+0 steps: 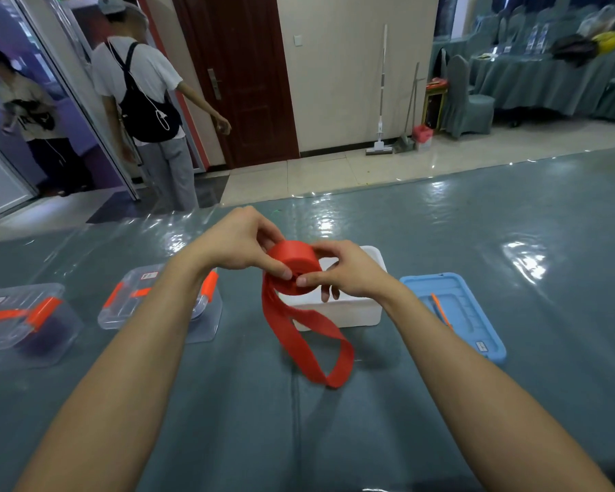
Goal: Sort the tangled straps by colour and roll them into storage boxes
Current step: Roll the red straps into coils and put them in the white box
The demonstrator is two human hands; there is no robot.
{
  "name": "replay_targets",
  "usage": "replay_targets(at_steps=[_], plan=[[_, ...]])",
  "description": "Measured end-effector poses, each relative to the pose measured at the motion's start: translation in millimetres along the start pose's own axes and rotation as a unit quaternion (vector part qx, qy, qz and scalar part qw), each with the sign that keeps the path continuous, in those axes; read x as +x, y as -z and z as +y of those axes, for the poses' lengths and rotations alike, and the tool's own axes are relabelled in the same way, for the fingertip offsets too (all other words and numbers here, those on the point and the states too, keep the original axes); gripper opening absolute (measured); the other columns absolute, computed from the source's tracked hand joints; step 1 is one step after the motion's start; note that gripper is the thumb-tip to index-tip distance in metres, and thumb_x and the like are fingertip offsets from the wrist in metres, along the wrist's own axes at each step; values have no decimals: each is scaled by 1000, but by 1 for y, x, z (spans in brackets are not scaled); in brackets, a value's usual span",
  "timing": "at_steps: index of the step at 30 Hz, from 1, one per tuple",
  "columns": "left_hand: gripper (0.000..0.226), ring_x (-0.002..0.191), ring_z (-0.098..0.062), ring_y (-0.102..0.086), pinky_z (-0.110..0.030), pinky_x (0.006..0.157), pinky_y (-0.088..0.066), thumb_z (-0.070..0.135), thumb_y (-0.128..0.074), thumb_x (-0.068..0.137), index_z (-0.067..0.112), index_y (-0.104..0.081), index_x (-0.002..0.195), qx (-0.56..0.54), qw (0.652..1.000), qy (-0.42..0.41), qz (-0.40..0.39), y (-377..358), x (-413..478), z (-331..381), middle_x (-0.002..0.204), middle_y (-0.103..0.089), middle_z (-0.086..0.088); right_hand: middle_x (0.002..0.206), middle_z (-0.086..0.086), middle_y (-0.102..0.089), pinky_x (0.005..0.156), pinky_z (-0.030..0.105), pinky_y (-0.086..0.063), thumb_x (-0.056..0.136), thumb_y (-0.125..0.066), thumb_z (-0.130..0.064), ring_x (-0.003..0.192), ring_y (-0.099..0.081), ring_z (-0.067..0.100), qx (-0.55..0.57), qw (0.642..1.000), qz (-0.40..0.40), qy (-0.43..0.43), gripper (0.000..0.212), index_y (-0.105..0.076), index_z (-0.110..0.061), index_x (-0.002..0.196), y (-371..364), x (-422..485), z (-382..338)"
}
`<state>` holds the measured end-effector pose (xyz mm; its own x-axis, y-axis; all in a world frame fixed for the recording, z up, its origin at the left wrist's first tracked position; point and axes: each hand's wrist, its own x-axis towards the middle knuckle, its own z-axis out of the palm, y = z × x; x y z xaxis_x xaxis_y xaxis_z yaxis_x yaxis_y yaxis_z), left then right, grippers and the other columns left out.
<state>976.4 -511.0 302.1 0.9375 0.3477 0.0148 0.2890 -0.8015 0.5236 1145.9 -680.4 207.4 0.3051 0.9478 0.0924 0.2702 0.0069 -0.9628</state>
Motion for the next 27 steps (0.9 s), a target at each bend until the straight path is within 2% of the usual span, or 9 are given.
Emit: replay_targets(at_steps=[3,6,12,17,20,22,24,25,27], plan=[[55,88,-20,-81,-34,86,-67,33,-106,60,20,-83,108,-93,993,-23,69,4,-1,2,92,-84,-1,106,4,-80,59,39,-60,79,-96,-15,61,-72,34,88,995,48,22,50,-74,-11,124,7,0,-9],[57,101,-26,-81,-37,97,-65,20,-100,64,10,-80,116,-205,976,-30,72,3,-5,-6,104,-84,-9,115,9,-79,58,36,-59,80,-95,-12,57,-69,31,148,984,80,52,47,-77,-10,123,15,1,-15],[49,106,-23,-81,-28,94,-63,17,-97,70,18,-81,117,-325,934,-51,141,-12,-8,-13,111,-84,-8,104,12,-79,63,31,-59,86,-89,-13,60,-69,27,259,961,86,54,39,-76,-6,123,7,2,-17],[53,110,-26,-80,-30,93,-63,19,-100,68,18,-82,117,-361,923,-28,129,-24,-11,-20,115,-83,-12,97,14,-78,61,28,-60,82,-89,-17,59,-71,24,312,946,81,42,39,-76,-8,117,-11,3,-9],[54,104,-26,-82,-29,89,-64,36,-105,62,20,-85,110,-322,940,-10,114,-25,-16,-25,108,-84,-11,103,12,-79,61,30,-61,83,-91,-19,66,-76,30,302,952,41,18,46,-72,-8,123,-19,-1,7],[58,97,-21,-83,-32,89,-66,46,-106,55,23,-86,105,-251,965,8,80,-21,-19,-27,100,-85,-5,120,2,-78,52,31,-55,80,-97,-27,71,-79,38,178,984,22,-7,65,-65,-17,136,-15,-3,15],[54,86,-9,-82,-33,85,-67,51,-104,53,28,-86,99,-90,995,27,40,-18,-20,-24,88,-84,7,132,-11,-70,46,30,-50,69,-101,-43,71,-80,35,37,999,23,-31,92,-53,-38,147,-9,-5,15],[50,79,-3,-79,-33,80,-66,54,-100,54,31,-86,95,6,999,29,19,-18,-19,-20,81,-82,13,135,-15,-67,47,30,-49,65,-102,-47,70,-81,31,-16,999,21,-34,98,-50,-46,149,-8,-5,12],[44,66,1,-71,-33,70,-62,61,-94,54,35,-85,87,127,992,24,-16,-19,-16,-13,70,-77,17,133,-15,-67,50,32,-53,69,-100,-45,68,-80,26,-87,996,-11,-21,88,-56,-45,145,-12,-4,5]])
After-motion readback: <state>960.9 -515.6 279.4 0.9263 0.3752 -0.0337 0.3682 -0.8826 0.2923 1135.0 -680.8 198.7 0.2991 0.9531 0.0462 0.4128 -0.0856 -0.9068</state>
